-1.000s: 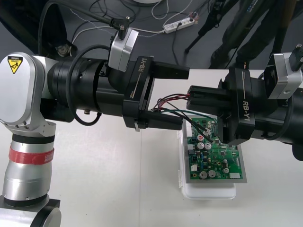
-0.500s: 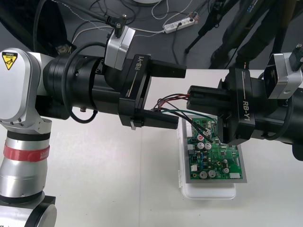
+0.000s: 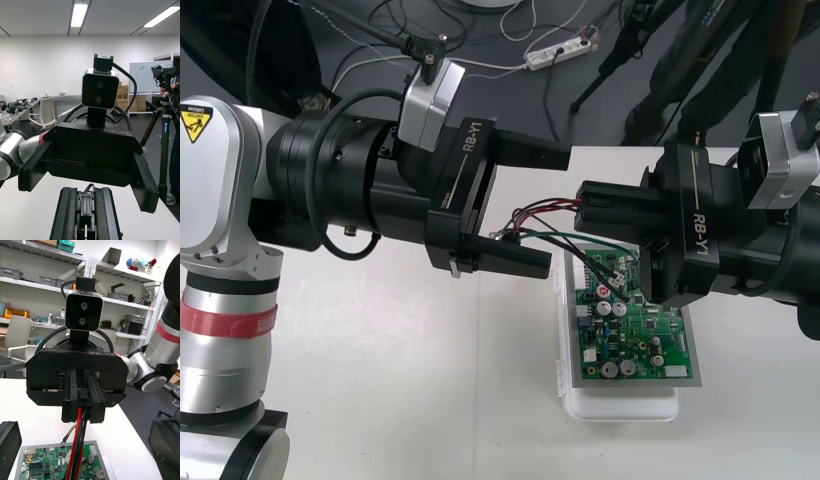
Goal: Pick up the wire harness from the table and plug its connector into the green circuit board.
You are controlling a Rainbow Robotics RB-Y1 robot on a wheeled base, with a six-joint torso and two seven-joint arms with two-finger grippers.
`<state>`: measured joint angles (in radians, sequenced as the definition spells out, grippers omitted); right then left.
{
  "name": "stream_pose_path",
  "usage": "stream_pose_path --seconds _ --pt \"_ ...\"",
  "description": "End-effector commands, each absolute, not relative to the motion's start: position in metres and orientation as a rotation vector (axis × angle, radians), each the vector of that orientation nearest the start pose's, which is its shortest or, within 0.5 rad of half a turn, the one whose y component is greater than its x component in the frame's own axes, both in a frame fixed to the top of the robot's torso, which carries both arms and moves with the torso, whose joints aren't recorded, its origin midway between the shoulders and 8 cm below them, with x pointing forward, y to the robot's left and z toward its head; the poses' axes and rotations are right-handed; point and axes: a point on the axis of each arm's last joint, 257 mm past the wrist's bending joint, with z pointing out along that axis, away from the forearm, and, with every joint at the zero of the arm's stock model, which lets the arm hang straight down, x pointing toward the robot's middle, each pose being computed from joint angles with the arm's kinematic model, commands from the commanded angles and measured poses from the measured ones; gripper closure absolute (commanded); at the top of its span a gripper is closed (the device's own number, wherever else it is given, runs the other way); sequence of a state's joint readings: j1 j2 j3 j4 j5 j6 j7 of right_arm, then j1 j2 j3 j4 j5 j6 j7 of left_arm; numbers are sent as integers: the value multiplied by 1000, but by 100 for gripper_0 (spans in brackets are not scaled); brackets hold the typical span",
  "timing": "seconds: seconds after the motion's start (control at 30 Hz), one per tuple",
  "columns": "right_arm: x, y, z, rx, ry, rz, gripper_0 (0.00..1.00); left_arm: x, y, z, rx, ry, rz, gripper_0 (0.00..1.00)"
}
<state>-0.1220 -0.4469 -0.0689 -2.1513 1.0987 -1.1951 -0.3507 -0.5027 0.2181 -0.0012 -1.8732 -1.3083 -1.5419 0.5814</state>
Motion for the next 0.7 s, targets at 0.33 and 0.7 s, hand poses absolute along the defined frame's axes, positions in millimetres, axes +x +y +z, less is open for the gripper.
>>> stream_pose_path --seconds 0.33,0.7 --pt "281 -33 25 -1180 838 971 100 285 -41 9 1571 879 -1193 0" --pt "281 -33 25 -1179 837 972 100 283 -44 9 1582 877 -1196 0"
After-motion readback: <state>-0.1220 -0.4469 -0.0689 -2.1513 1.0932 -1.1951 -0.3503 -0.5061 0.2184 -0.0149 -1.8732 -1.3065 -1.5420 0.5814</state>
